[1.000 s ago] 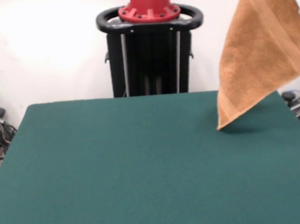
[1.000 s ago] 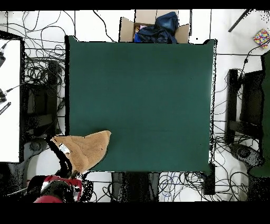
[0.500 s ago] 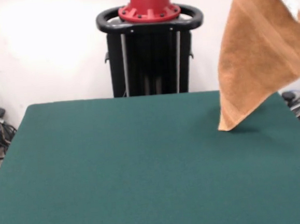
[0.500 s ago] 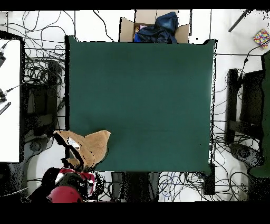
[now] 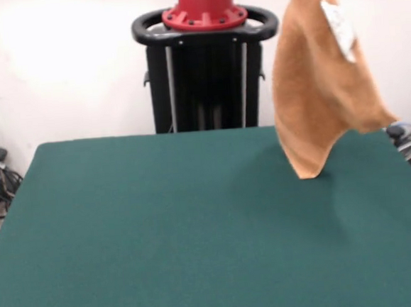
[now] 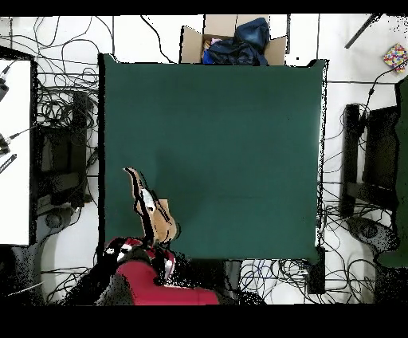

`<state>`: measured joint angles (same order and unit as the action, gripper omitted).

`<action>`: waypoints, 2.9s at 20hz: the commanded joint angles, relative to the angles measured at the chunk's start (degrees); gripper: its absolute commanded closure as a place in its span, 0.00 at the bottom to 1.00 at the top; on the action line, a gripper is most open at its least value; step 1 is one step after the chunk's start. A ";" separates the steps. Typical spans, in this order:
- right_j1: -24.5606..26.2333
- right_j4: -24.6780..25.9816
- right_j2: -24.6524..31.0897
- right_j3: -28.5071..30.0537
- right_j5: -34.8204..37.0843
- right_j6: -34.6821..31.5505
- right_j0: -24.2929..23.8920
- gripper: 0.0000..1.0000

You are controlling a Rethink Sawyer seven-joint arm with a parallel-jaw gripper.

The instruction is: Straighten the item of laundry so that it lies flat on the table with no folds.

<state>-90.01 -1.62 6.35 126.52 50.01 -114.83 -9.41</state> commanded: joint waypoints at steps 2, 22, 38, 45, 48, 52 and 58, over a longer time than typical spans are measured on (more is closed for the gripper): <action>2.75 1.59 -1.01 4.55 -1.50 10.03 -3.41 1.00; 8.43 2.01 4.52 0.72 -3.27 18.44 -12.24 1.00; 14.12 3.42 8.89 -4.76 -3.45 22.62 -17.04 1.00; 13.93 4.09 9.83 -6.28 -1.75 23.48 -18.20 1.00; 14.76 4.74 10.87 -8.08 -0.51 24.55 -19.34 1.00; 16.44 5.44 12.44 -10.33 0.58 25.77 -20.94 1.00; 20.32 7.38 15.04 -15.61 3.13 27.79 -23.56 1.00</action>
<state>-75.03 2.28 15.80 116.17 47.51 -99.37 -30.93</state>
